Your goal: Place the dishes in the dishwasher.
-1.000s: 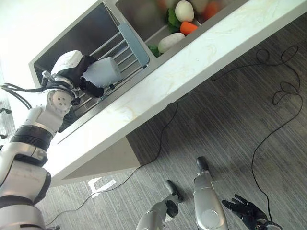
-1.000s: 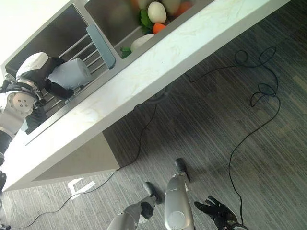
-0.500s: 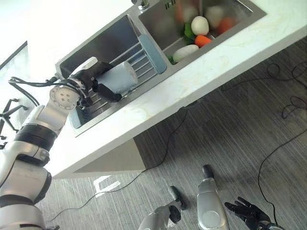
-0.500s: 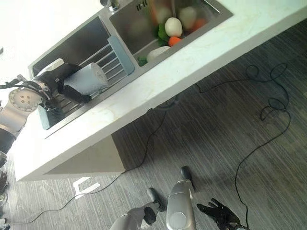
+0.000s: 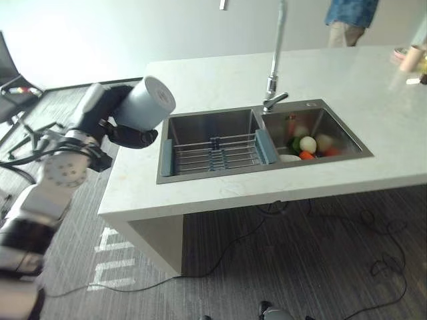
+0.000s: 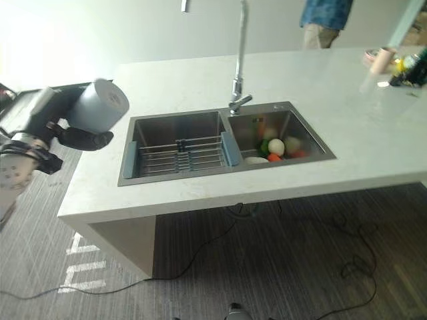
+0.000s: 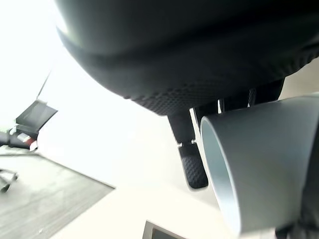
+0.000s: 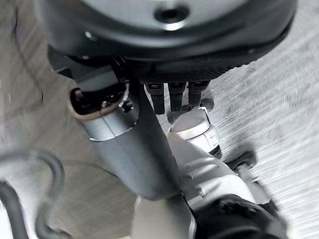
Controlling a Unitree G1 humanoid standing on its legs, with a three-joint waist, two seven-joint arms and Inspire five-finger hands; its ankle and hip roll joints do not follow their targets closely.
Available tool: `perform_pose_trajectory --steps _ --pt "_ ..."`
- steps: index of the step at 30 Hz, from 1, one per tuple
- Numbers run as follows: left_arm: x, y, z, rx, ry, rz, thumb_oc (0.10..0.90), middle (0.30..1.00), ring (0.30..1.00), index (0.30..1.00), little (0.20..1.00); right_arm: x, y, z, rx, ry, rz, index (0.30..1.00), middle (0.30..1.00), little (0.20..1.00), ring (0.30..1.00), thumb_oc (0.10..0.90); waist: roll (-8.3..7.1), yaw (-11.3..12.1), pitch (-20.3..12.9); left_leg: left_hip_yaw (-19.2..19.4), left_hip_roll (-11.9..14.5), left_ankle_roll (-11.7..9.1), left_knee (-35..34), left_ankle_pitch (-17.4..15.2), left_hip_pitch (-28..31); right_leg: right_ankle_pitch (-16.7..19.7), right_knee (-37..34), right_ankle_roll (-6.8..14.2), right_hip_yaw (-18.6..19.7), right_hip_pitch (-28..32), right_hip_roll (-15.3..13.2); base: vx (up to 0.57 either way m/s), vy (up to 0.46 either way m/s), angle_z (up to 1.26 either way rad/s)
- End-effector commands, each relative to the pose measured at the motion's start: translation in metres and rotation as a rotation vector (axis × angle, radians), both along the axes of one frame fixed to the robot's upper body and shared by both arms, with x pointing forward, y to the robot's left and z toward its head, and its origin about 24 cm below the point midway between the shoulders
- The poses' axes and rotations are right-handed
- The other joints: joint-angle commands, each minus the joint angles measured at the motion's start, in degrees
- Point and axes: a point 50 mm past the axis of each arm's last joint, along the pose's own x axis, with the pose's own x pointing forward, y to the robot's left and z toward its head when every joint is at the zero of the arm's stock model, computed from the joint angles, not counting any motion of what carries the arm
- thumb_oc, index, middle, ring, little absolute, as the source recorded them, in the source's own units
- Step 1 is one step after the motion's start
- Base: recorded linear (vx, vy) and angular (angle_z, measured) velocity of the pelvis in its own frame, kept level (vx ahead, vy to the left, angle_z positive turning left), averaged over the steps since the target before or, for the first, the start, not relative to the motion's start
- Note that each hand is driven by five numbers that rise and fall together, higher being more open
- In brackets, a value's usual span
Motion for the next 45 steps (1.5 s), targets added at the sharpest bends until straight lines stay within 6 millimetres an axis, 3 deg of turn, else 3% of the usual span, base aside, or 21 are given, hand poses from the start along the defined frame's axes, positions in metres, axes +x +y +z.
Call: perform_pose_trajectory --steps 1,3,4,6,9,10,11,13,15,19,24,26,27,28,29,31,33,36,38,45 --pt "-0.015 0.033 0.065 -0.124 -0.294 0.141 0.400 0.300 0.300 0.300 0.300 0.023 0.008 0.002 0.063 -0.031 0.239 0.900 0.900 0.900 0.900 0.800 5.97 -0.4 1.8 -3.2 2.5 -2.4 8.1 -13.1 -0.7 -11.6 -0.1 5.7 -0.6 5.2 -2.1 0.00 -0.042 0.19" --pt "-0.024 0.050 0.049 -0.187 -0.280 0.217 0.400 0.300 0.300 0.300 0.300 0.027 0.011 0.002 0.057 -0.024 0.283 0.900 0.900 0.900 0.900 0.800 6.01 1.6 2.0 -5.1 2.4 -2.9 8.1 -12.9 -0.5 -12.4 -0.1 5.3 -1.7 6.3 -2.0 0.01 -0.014 0.12" --pt "-0.026 0.051 0.048 -0.189 -0.280 0.221 0.400 0.300 0.300 0.300 0.300 0.027 0.010 0.002 0.055 -0.024 0.287 0.900 0.900 0.900 0.900 0.800 6.07 1.3 2.0 -5.1 2.4 -2.9 8.1 -12.6 -0.7 -12.2 -0.1 5.3 -1.7 6.1 -2.1 0.00 0.010 0.25" --pt "-0.041 0.080 0.016 -0.275 -0.255 0.354 0.400 0.300 0.300 0.300 0.300 0.035 0.012 0.002 0.050 -0.008 0.338 0.900 0.900 0.900 0.900 0.800 6.26 4.5 2.1 -7.2 2.3 -3.8 8.1 -10.8 -1.9 -12.5 -0.1 4.7 -3.9 6.9 -2.4 -0.06 0.086 0.33" --pt "-0.056 0.094 -0.019 -0.347 -0.232 0.414 0.400 0.300 0.300 0.300 0.300 0.048 0.012 0.004 0.018 -0.014 0.367 0.900 0.900 0.900 0.900 0.800 6.64 6.2 3.3 -5.6 3.8 -4.7 8.1 -9.6 -2.7 -12.7 -0.1 4.5 -8.8 8.6 -3.9 -0.15 0.155 0.39" --pt "-0.057 0.094 -0.021 -0.351 -0.231 0.419 0.400 0.300 0.300 0.300 0.300 0.048 0.012 0.004 0.017 -0.013 0.371 0.900 0.900 0.900 0.900 0.800 6.70 6.2 3.3 -5.2 4.0 -4.7 8.1 -9.2 -3.1 -12.4 -0.1 4.4 -9.4 8.5 -4.1 -0.19 0.177 1.24" --pt "-0.055 0.087 -0.035 -0.385 -0.220 0.357 0.400 0.300 0.300 0.300 0.300 0.049 0.010 0.004 0.010 -0.016 0.299 0.900 0.900 0.900 0.900 0.800 6.84 5.6 3.6 0.3 6.9 -5.5 8.1 -8.5 -2.9 -12.3 -0.1 4.7 -14.6 9.9 -5.8 -0.12 0.188 1.58" --pt "-0.050 0.071 -0.050 -0.412 -0.205 0.279 0.400 0.300 0.300 0.300 0.300 0.047 0.008 0.004 0.011 -0.029 0.207 0.900 0.900 0.900 0.900 0.800 6.36 4.5 3.4 7.3 10.2 -6.7 8.1 -7.8 -1.7 -12.1 -0.1 5.5 -19.8 12.0 -8.2 -0.12 0.291 1.89" --pt "-0.044 0.048 -0.062 -0.421 -0.188 0.204 0.400 0.300 0.300 0.300 0.300 0.046 0.006 0.005 0.003 -0.065 0.147 0.900 0.900 0.900 0.900 0.800 5.65 3.6 3.6 11.7 11.2 -6.3 8.1 -6.1 -2.2 -10.5 -0.1 5.7 -23.2 12.9 -9.5 -0.11 0.435 3.51" --pt "-0.041 0.028 -0.075 -0.412 -0.152 0.179 0.400 0.300 0.300 0.300 0.300 0.048 -0.001 0.006 -0.034 -0.080 0.094 0.900 0.900 0.900 0.900 0.800 4.84 6.2 3.1 7.6 6.0 -3.7 8.1 -8.5 -3.1 -10.1 -0.1 6.4 -23.9 14.8 -10.8 0.07 0.441 1.82" --pt "-0.040 0.022 -0.085 -0.398 -0.092 0.144 0.400 0.300 0.300 0.300 0.300 0.061 0.005 0.009 -0.010 -0.182 0.018 0.900 0.900 0.900 0.900 0.800 3.97 8.7 1.9 4.4 0.4 -0.8 8.1 -11.1 -2.9 -8.8 -0.1 6.5 -25.8 18.5 -12.1 0.14 0.374 0.50" --pt "-0.036 0.014 -0.090 -0.388 -0.073 0.096 0.400 0.300 0.300 0.300 0.300 0.067 0.011 0.010 -0.002 -0.216 0.012 0.900 0.900 0.900 0.900 0.800 4.17 7.6 2.4 1.6 -1.8 1.3 8.1 -12.0 -2.3 -3.3 0.2 6.4 -23.8 19.6 -9.7 0.22 0.346 0.58" --pt "-0.033 0.008 -0.092 -0.386 -0.069 0.066 0.400 0.300 0.300 0.300 0.300 0.069 0.013 0.011 0.006 -0.226 0.030 0.900 0.900 0.900 0.900 0.800 4.47 6.2 3.2 0.0 -2.7 2.6 8.1 -12.8 -1.6 -2.1 6.2 6.5 -20.6 17.2 -9.3 0.15 0.269 0.87" --pt "-0.031 0.004 -0.092 -0.381 -0.068 0.045 0.400 0.300 0.300 0.300 0.300 0.069 0.014 0.011 0.008 -0.229 0.020 0.900 0.900 0.900 0.900 0.800 4.40 5.6 3.5 -0.4 -3.1 2.9 8.1 -12.9 -1.5 -2.4 7.1 6.5 -18.8 16.2 -8.3 0.03 0.183 1.19" --pt "-0.025 -0.009 -0.092 -0.368 -0.073 -0.023 0.400 0.300 0.300 0.300 0.300 0.070 0.014 0.011 0.008 -0.238 -0.002 0.900 0.900 0.900 0.900 0.800 4.87 3.1 4.7 -2.3 -3.4 3.9 8.1 -11.9 -1.9 -2.3 8.0 5.3 -14.7 12.1 -3.2 -0.01 0.033 1.40" --pt "-0.020 -0.022 -0.087 -0.340 -0.090 -0.069 0.400 0.300 0.300 0.300 0.300 0.072 0.015 0.011 0.009 -0.238 0.002 0.900 0.900 0.900 0.900 0.800 4.72 1.5 5.6 -4.0 -3.7 4.0 8.1 -12.1 -1.7 -3.2 5.3 5.0 -11.4 10.5 -0.9 0.00 -0.019 1.96" --pt "-0.013 -0.036 -0.081 -0.312 -0.077 -0.118 0.400 0.300 0.300 0.300 0.300 0.071 0.013 0.011 0.018 -0.219 0.011 0.900 0.900 0.900 0.900 0.800 3.66 0.7 6.4 -6.4 -5.1 3.7 8.1 -12.3 -2.1 -4.5 -0.1 5.6 -7.4 8.5 -1.0 0.00 -0.147 2.41" --pt "-0.008 -0.043 -0.080 -0.300 -0.067 -0.137 0.400 0.300 0.300 0.300 0.300 0.067 0.013 0.008 0.015 -0.179 0.062 0.900 0.900 0.900 0.900 0.800 2.50 0.1 6.2 -9.9 -7.6 4.1 8.1 -13.5 -2.1 -3.1 -0.1 7.5 0.3 2.5 -2.1 0.05 -0.152 1.63" --pt "-0.010 -0.043 -0.081 -0.289 -0.067 -0.153 0.400 0.300 0.300 0.300 0.300 0.065 0.014 0.007 0.025 -0.168 0.077 0.900 0.900 0.900 0.900 0.800 2.49 0.4 5.9 -11.4 -7.8 3.9 8.1 -13.7 -1.9 -4.0 -0.1 7.8 1.8 2.7 -1.2 0.05 -0.150 0.93" --pt "-0.017 -0.042 -0.086 -0.304 -0.062 -0.129 0.400 0.300 0.300 0.300 0.300 0.058 0.011 0.006 0.021 -0.100 0.146 0.900 0.900 0.900 0.900 0.800 1.55 2.7 3.8 -12.3 -6.4 2.5 8.1 -14.1 -0.8 -8.1 -0.1 6.6 1.4 6.1 0.0 0.06 -0.149 -0.13"
